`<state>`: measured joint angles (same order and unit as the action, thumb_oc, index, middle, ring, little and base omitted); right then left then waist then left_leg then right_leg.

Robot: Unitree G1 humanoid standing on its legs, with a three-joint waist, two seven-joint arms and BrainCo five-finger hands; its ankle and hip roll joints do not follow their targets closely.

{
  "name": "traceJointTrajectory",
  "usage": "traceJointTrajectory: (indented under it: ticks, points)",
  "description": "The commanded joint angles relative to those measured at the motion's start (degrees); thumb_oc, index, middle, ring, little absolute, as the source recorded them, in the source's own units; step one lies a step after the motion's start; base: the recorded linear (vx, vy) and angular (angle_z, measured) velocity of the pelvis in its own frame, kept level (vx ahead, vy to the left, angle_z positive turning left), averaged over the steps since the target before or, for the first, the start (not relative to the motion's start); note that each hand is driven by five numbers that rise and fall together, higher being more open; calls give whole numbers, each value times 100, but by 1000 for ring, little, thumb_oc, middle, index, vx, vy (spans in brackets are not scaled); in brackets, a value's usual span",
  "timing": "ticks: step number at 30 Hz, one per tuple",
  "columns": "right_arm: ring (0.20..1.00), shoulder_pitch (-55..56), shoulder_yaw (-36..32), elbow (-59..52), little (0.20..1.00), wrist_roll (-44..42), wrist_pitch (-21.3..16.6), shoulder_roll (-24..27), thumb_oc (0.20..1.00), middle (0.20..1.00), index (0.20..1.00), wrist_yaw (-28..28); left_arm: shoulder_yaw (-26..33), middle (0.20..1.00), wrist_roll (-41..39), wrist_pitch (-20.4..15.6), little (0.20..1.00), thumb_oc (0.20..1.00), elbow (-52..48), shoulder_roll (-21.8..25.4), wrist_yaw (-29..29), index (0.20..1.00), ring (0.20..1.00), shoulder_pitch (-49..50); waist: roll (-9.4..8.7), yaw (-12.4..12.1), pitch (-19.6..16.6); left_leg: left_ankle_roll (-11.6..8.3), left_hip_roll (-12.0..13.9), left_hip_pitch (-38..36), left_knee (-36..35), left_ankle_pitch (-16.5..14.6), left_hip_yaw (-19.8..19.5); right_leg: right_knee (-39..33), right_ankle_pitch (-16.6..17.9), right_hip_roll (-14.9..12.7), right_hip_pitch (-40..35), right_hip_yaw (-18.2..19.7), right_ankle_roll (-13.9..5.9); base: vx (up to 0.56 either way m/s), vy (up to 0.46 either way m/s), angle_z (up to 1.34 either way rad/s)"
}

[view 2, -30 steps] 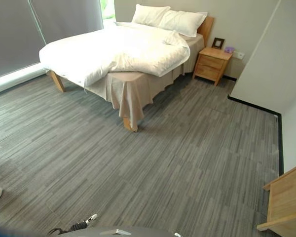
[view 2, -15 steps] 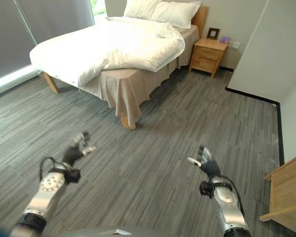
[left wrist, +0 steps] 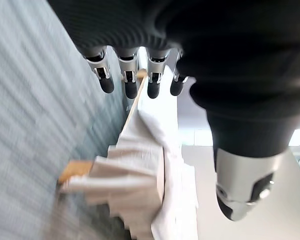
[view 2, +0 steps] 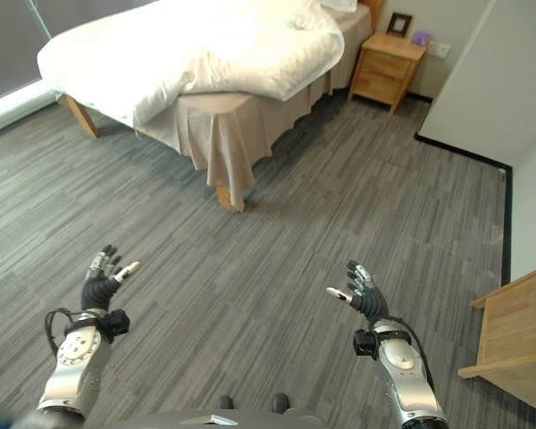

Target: Making the bed.

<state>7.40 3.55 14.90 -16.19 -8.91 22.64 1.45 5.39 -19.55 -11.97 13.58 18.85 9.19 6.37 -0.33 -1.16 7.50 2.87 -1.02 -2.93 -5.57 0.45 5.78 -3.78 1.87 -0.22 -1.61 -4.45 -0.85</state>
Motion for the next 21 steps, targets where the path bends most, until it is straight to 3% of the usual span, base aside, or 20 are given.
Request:
traceJointTrajectory:
  ticks: [1, 2, 5, 7, 9, 11, 12, 14, 16, 18, 20, 21]
  points:
    - [1000, -486, 104, -395, 1000, 296, -401, 152, 1000, 1000, 1000, -101, -40, 1000, 37, -489, 1000, 1000, -82, 186, 181, 1000, 1000, -450, -154, -124, 68, -114, 107, -40, 286, -197, -81, 1234, -109, -728, 512, -93, -757, 23, 92, -17]
    - [1000, -475, 148, -531, 1000, 451, -390, 163, 1000, 1000, 1000, -104, -10, 1000, 36, -496, 1000, 1000, -71, 150, 275, 1000, 1000, -473, -168, -114, 147, -32, 55, -62, 379, -269, -129, 1877, -22, -778, 727, -73, -810, 30, 94, -5]
    - [1000, -358, 301, -661, 1000, 389, -404, -70, 1000, 1000, 1000, -97, 10, 1000, 196, -493, 1000, 1000, -122, 90, 536, 1000, 1000, -436, -149, -69, 356, 105, 53, -195, 544, -303, -243, 3578, 671, -820, 1602, -26, -901, 148, 116, 5]
    - [1000, -322, 319, -666, 1000, 391, -398, -110, 1000, 1000, 1000, -83, 20, 1000, 250, -517, 1000, 1000, -124, 86, 586, 1000, 1000, -419, -145, -28, 375, 69, 87, -315, 498, -288, -284, 3589, 670, -796, 1810, 21, -915, 293, -32, 15]
    - [1000, -154, 242, -701, 1000, 339, -397, -76, 1000, 1000, 1000, -57, 143, 1000, 200, -625, 1000, 1000, -123, 71, 652, 1000, 1000, -370, -157, 213, 344, -128, 206, -792, 349, -399, -505, 2331, 604, -726, 2122, 137, -904, 491, -160, 36]
    - [1000, -79, 211, -707, 1000, 250, -406, -43, 1000, 1000, 1000, -71, 182, 1000, 192, -671, 1000, 1000, 7, 85, 700, 1000, 1000, -433, -135, 397, 317, -280, 331, -1086, 177, -508, -646, 1190, 860, -654, 2104, 183, -981, 387, -135, 36]
    - [1000, -79, 211, -707, 1000, 250, -406, -41, 1000, 1000, 1000, -71, 182, 1000, 192, -672, 1000, 1000, 8, 83, 700, 1000, 1000, -434, -123, 401, 327, -282, 344, -1100, 173, -510, -649, 1169, 869, -646, 2079, 172, -979, 327, -117, 55]
    - [1000, 22, 147, -831, 1000, 326, -394, 32, 1000, 1000, 1000, -40, 214, 1000, 347, -702, 1000, 1000, 31, 134, 748, 1000, 1000, -496, -90, 554, 291, -412, 459, -1329, 57, -574, -731, 666, 1236, -782, 2302, 208, -1138, 422, -177, 37]
    - [1000, 126, 33, -927, 1000, 331, -381, 113, 1000, 1000, 1000, 75, 281, 1000, 372, -798, 1000, 1000, -94, 77, 763, 1000, 1000, -429, -79, 595, 180, -506, 604, -1461, 118, -552, -838, 934, 1205, -759, 2266, 132, -1031, 481, -261, 73]
    - [1000, 69, 11, -823, 1000, 265, -381, 182, 1000, 1000, 1000, 85, 328, 1000, 346, -846, 1000, 1000, -85, 43, 785, 1000, 1000, -417, 22, 624, 89, -638, 842, -1324, 480, -192, -886, 1143, 962, -561, 2245, 98, -858, 345, -229, 61]
    - [1000, 27, -30, -796, 1000, 210, -409, 241, 1000, 1000, 1000, 33, 444, 1000, 19, -909, 1000, 1000, -30, -52, 773, 1000, 1000, -435, 116, 600, 41, -848, 1076, -996, 1443, 621, -820, 1228, 660, -399, 2036, -35, -615, 299, -226, 28]
    - [1000, 23, -28, -795, 1000, 209, -410, 239, 1000, 1000, 1000, 33, 447, 1000, 17, -910, 1000, 1000, -30, -48, 771, 1000, 1000, -436, 95, 624, 24, -849, 1055, -958, 1441, 647, -848, 1205, 684, -427, 2050, -46, -613, 273, -264, 26]
